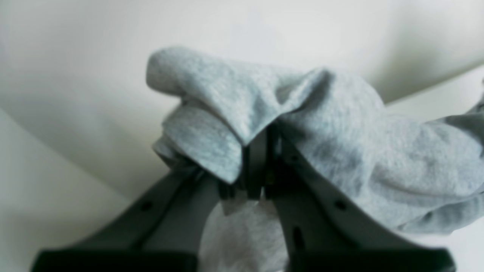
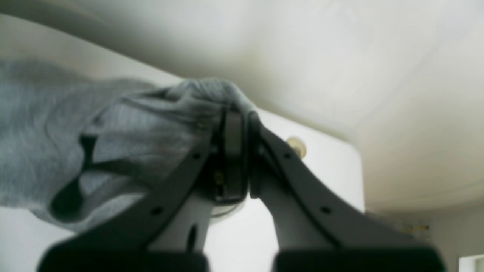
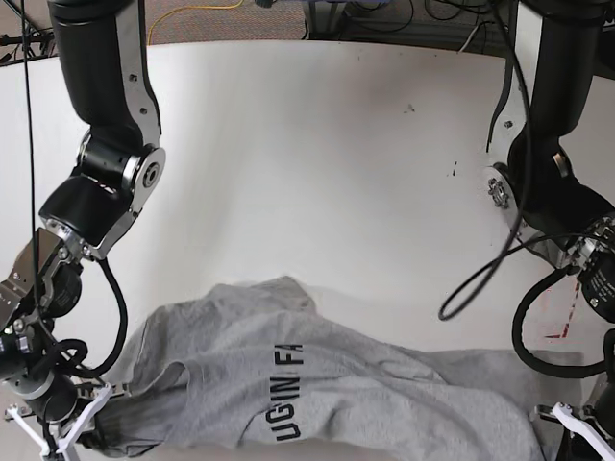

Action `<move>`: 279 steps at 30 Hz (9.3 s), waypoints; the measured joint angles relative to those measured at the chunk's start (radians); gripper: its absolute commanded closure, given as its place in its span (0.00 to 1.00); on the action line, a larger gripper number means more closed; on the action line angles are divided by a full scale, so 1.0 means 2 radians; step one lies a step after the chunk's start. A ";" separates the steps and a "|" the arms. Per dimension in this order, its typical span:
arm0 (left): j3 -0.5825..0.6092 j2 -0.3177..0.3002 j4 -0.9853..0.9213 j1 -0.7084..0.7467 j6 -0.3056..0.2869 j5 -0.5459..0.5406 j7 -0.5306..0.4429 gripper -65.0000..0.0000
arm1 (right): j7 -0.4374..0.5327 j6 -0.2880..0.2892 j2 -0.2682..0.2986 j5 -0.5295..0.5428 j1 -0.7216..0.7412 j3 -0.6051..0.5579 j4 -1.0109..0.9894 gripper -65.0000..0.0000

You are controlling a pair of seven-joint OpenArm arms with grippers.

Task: Fold the T-shirt properly
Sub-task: 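Lift the shirt with both grippers and swing it toward the robot, then lower the stretched shirt onto the table, holding both ends, then drag the held shirt ends toward the robot with both grippers, then lift the shirt with both grippers and swing it away from the robot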

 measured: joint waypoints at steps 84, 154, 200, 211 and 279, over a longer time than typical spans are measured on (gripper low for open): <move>-0.019 -0.023 -0.080 0.018 0.000 -0.026 0.004 0.99 | 0.019 0.000 0.046 -0.018 0.070 -0.060 -0.085 1.00; -0.010 -0.056 -0.060 0.203 -0.001 -0.016 0.005 0.96 | -0.068 0.001 0.041 0.071 -0.236 -0.042 0.125 0.99; -0.001 -0.039 0.031 0.246 0.000 -0.039 0.002 0.95 | -0.102 -0.001 0.025 0.094 -0.272 0.039 0.181 1.00; -0.003 -0.034 0.013 0.206 0.000 -0.031 0.019 0.95 | -0.099 -0.001 0.031 0.096 -0.255 0.041 0.159 1.00; 0.003 -0.037 -0.028 -0.053 0.000 -0.001 0.045 0.98 | -0.057 0.000 0.135 0.093 0.066 -0.161 0.035 0.99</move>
